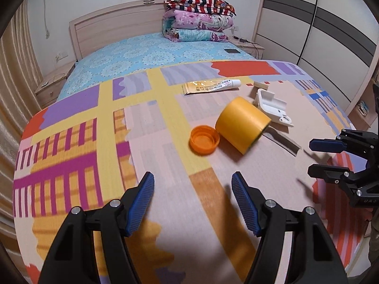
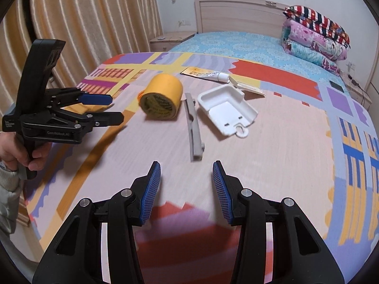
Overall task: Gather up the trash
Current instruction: 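Move both tools back over the bed toward the cap and grey strip, then grasp the orange bottle cap with the left tool while the right tool grasps the grey strip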
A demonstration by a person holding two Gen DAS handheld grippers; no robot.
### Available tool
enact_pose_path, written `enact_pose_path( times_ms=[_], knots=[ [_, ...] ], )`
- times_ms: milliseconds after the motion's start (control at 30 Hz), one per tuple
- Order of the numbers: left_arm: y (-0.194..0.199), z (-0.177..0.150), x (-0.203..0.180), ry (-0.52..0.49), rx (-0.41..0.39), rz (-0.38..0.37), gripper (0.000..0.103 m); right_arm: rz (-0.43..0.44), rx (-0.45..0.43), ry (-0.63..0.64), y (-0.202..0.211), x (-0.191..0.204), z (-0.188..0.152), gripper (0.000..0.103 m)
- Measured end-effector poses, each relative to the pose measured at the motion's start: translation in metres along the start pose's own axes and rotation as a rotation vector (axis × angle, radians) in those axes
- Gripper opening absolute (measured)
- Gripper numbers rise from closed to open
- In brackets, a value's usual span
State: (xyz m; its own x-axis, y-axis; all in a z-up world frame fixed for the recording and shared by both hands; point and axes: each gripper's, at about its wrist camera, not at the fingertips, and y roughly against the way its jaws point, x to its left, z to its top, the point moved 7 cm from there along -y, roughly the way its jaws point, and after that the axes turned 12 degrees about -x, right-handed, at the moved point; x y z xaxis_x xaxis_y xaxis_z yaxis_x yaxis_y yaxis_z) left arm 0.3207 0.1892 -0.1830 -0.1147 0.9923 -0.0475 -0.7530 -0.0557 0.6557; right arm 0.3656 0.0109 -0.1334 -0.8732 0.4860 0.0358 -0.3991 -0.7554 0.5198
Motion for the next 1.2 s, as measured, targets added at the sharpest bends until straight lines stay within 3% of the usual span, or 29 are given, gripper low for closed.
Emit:
enact_pose_path(
  times_ms=[200,400,533,567,633,1200],
  knots=[
    [-0.022,0.011,-0.001,-0.040,0.008,-0.005,0.065,0.000,0.007,-0.008,-0.011,-0.003,0.005,0.046],
    [-0.032,0.019,0.000,-0.058,-0.007,-0.006,0.063,-0.004,0.006,-0.011,-0.018,-0.004,0.009,0.037],
    [-0.034,0.021,-0.002,-0.096,-0.019,0.003,0.041,-0.042,-0.003,-0.005,-0.021,-0.008,0.011,0.015],
    [-0.034,0.021,-0.004,-0.100,-0.020,-0.003,0.033,-0.042,-0.003,-0.006,-0.021,-0.009,0.011,0.014],
    [-0.033,0.021,-0.006,-0.107,-0.017,-0.011,0.029,-0.043,0.000,-0.012,-0.020,-0.010,0.010,0.012],
    [0.034,0.007,-0.013,-0.058,-0.047,0.009,0.029,-0.064,-0.046,-0.016,0.034,0.010,0.008,0.012]
  ],
)
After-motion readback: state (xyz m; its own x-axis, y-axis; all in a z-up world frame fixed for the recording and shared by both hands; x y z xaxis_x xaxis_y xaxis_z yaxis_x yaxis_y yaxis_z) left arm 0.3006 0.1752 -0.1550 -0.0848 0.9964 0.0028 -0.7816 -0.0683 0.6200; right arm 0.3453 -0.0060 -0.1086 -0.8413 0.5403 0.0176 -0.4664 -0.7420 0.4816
